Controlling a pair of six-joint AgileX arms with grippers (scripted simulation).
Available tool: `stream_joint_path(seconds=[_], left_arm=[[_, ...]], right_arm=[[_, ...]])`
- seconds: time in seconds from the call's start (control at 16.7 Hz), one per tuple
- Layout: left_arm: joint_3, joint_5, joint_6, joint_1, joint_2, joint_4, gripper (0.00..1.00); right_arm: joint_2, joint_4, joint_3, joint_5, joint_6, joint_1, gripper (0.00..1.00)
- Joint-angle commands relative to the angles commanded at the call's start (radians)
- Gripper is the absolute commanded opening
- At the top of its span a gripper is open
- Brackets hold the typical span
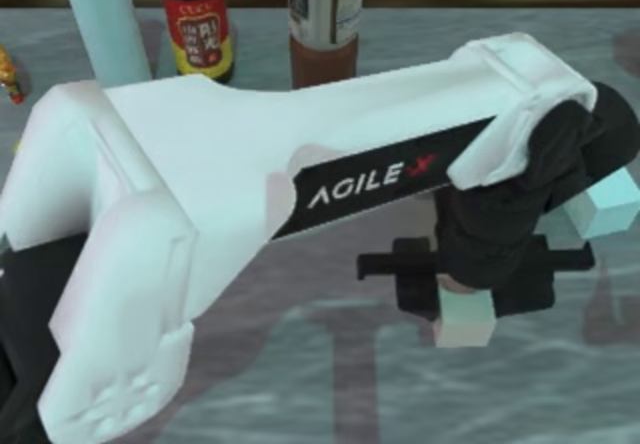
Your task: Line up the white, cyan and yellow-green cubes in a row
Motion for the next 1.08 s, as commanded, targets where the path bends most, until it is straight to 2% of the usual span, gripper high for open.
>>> stream_joint_path(seconds=[0.18, 0.6, 0.84, 1.08], left_arm=[[-0.018, 0.001, 0.003, 0.003, 0.003, 0.019, 0.0], [-0.191, 0.001, 0.0, 0.0, 0.045, 0.238, 0.0], [-0.2, 0.0, 0.0, -0.001, 0.047, 0.247, 0.0], [-0.2, 0.0, 0.0, -0.001, 0.047, 0.247, 0.3]], right_arm=[[0.0, 0.0, 0.0, 0.0, 0.0, 0.0, 1.0], [0.0, 0.0, 0.0, 0.0, 0.0, 0.0, 1.0], [0.0, 0.0, 0.0, 0.0, 0.0, 0.0, 1.0], [0.0, 0.0, 0.0, 0.0, 0.0, 0.0, 1.0]])
